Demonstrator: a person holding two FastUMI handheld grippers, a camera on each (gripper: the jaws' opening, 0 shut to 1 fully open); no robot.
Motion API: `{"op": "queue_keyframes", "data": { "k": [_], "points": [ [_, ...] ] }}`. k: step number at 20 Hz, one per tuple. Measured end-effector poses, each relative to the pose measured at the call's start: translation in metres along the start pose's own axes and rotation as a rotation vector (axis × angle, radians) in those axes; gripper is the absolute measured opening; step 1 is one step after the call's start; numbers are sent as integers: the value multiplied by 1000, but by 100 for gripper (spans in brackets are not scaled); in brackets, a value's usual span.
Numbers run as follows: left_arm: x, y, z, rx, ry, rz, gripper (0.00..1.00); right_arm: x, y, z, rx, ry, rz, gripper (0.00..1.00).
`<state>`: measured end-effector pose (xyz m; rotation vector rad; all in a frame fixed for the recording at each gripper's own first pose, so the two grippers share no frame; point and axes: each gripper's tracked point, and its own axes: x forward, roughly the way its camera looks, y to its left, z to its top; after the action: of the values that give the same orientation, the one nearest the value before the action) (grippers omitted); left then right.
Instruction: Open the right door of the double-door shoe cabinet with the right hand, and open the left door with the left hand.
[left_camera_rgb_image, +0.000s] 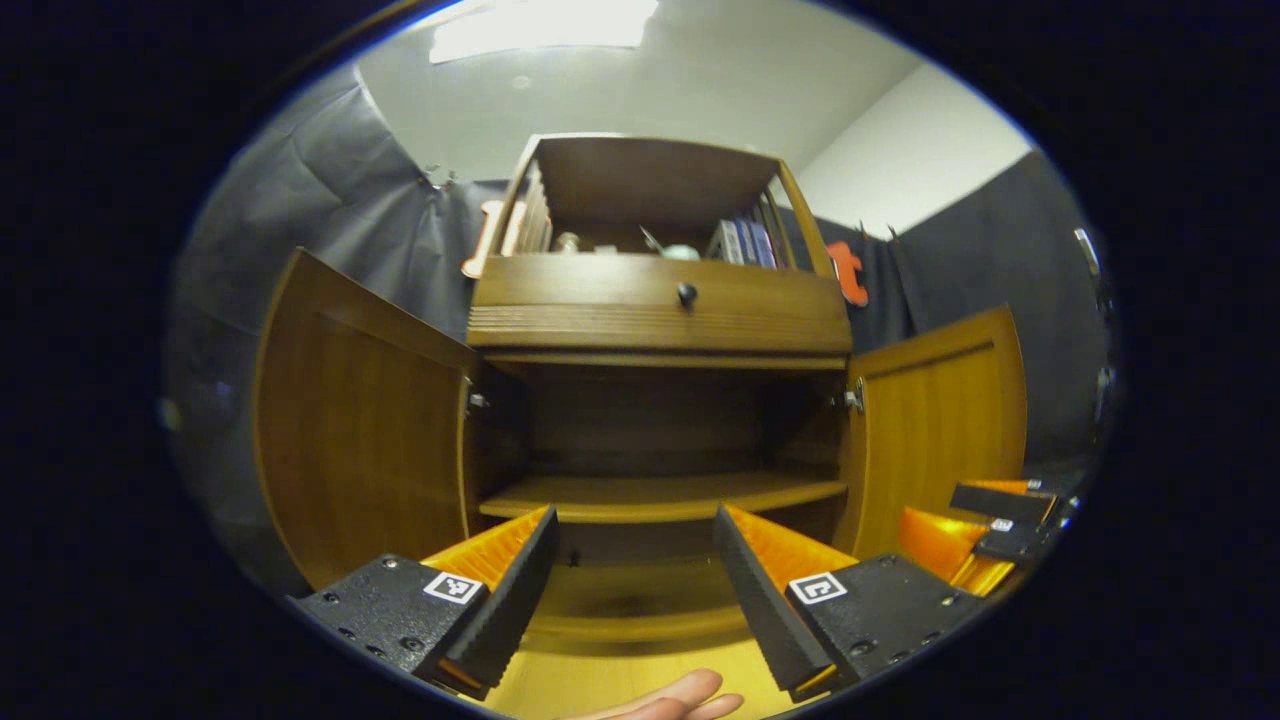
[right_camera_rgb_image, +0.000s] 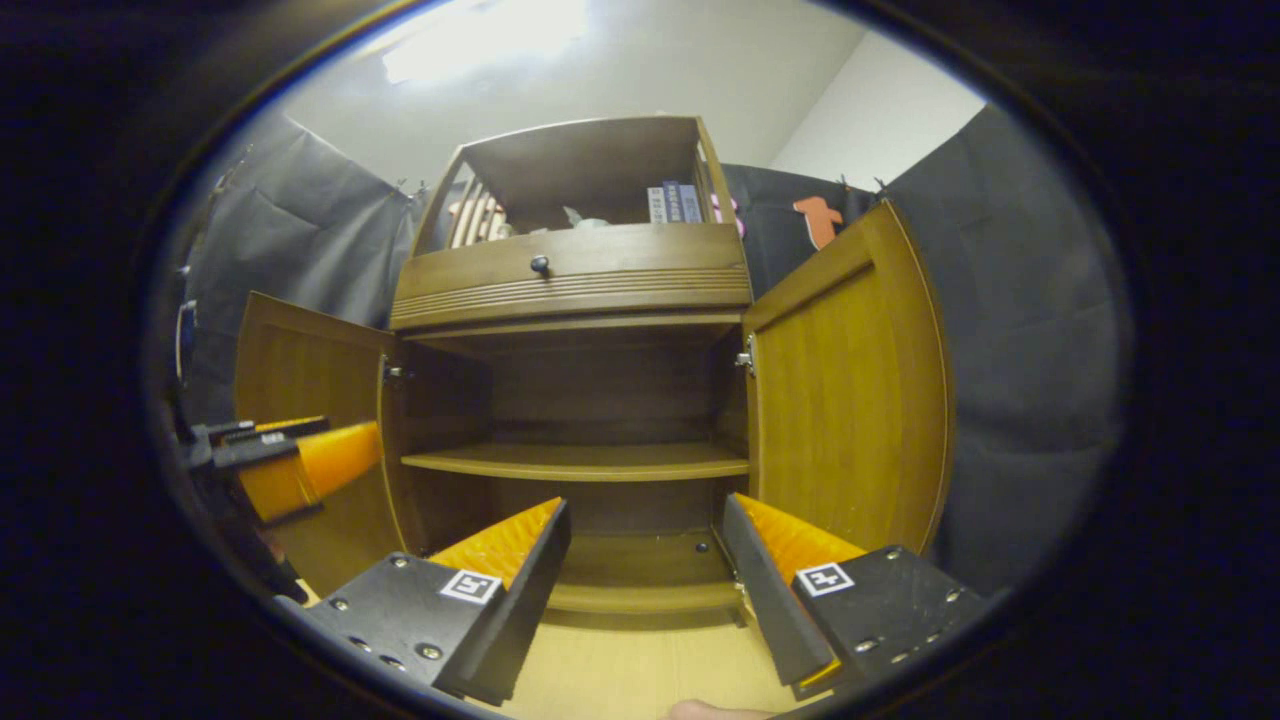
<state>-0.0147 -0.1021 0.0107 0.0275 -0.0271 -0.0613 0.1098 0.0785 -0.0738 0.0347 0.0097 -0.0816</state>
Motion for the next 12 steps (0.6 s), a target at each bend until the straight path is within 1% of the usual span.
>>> {"op": "queue_keyframes", "data": {
  "k": [1,2,3,4,5,6,7,8,9,11,12],
  "points": [
    [7,-2,-3,-5,19,-1,94,3,1,-5,-11,7,-27,92],
    [12,-4,-17,-2,62,-2,96,8,8,-10,-25,16,-33,92],
    [15,-4,-30,0,104,4,99,11,16,-14,-34,23,-27,92],
    [15,-1,-37,-9,125,24,99,13,23,-21,-32,35,-16,92],
    [13,2,-38,-21,128,43,99,14,30,-29,-27,53,2,92],
    [11,6,-39,-30,132,60,97,14,34,-36,-27,68,19,92],
    [7,12,-39,-33,125,73,97,13,36,-41,-30,79,23,92],
    [6,13,-39,-31,125,76,97,12,35,-44,-35,87,19,87],
    [4,14,-41,-32,129,77,97,12,34,-42,-34,82,15,92],
    [0,14,-41,-37,139,72,98,9,41,-33,-21,63,35,92],
    [-1,12,-38,-36,131,61,98,8,45,-27,-20,46,49,87]
  ]
}}
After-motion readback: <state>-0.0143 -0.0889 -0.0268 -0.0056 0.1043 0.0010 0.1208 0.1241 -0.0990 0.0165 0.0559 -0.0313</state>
